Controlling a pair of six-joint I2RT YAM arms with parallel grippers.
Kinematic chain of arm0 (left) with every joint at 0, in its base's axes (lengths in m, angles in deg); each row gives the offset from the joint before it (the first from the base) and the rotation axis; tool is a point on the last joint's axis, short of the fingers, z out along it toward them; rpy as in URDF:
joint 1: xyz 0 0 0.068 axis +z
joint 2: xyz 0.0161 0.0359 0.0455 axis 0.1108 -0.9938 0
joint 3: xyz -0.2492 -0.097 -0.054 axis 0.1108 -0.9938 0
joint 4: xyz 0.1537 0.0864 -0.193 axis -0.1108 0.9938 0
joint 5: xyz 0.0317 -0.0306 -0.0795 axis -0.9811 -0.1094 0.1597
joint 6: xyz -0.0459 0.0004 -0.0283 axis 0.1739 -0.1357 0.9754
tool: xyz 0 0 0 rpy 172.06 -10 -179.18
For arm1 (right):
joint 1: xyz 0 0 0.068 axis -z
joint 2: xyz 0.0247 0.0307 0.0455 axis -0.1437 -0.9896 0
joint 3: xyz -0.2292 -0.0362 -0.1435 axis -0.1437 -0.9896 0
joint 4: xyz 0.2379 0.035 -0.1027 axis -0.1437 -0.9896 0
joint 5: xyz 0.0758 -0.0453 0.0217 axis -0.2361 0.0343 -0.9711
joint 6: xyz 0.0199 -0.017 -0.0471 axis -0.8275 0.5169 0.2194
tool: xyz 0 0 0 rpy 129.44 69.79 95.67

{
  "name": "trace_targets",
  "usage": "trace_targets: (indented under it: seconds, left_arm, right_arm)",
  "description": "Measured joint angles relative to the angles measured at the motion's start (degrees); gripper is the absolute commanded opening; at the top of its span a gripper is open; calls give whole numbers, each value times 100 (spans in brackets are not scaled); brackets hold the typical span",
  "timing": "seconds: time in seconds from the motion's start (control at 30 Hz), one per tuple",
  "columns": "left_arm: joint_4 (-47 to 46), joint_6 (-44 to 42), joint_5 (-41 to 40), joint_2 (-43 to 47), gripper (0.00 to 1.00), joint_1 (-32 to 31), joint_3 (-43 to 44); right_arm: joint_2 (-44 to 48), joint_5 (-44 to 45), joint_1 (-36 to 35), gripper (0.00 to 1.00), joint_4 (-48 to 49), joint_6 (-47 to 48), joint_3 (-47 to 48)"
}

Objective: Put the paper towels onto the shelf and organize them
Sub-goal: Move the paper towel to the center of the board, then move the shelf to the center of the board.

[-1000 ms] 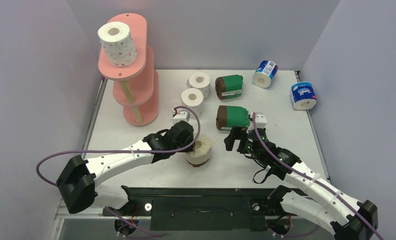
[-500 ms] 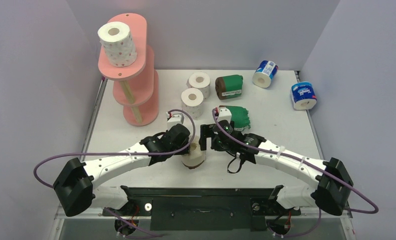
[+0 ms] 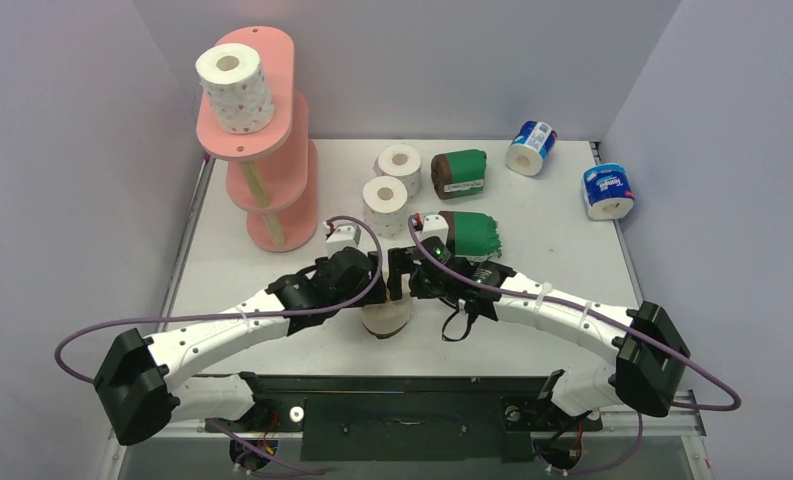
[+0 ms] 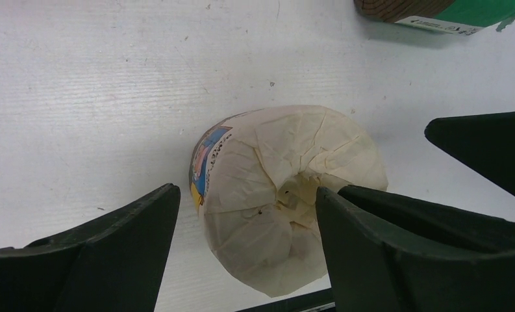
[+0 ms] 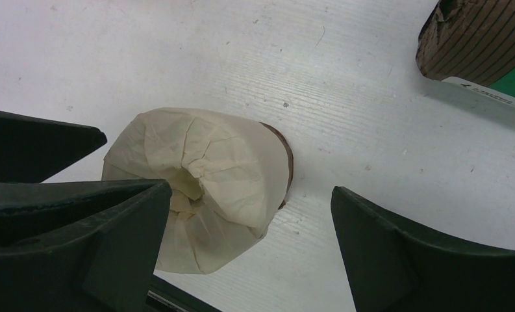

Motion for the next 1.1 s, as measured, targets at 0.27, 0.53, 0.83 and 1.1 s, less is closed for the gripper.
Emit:
trace_targets:
  seconds: [0.27, 0.53, 0.83, 1.1]
  left_arm:
    - [511, 7, -365, 726, 77, 0, 2]
    - [1215, 120, -1165, 2186, 79, 273, -302]
    - [1471, 111, -1167, 2627, 81, 1322, -737]
    - [1375, 94, -981, 2931, 85, 2229, -876]
  right_arm:
    - [-232, -24, -2, 85, -50, 61, 31]
    - [-531, -195, -2, 78, -103, 216, 212]
    - [-835, -243, -33, 65, -295, 332, 389]
    - [-931, -240, -39, 63, -415, 372, 470]
